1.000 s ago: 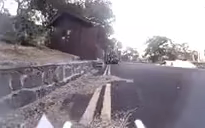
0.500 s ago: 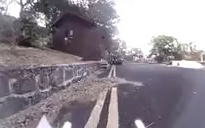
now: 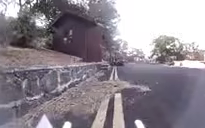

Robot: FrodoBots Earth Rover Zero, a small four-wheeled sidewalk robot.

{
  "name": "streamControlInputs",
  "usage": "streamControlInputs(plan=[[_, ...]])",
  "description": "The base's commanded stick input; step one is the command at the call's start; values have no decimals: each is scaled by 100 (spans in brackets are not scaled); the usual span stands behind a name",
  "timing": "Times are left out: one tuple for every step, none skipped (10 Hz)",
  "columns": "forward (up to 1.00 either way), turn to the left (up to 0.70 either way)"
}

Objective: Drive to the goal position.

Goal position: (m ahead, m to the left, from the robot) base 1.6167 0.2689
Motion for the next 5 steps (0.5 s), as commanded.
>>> streamControlInputs(plan=[[67, -4], [67, -14], [67, -24], [67, -27], [67, -27]])
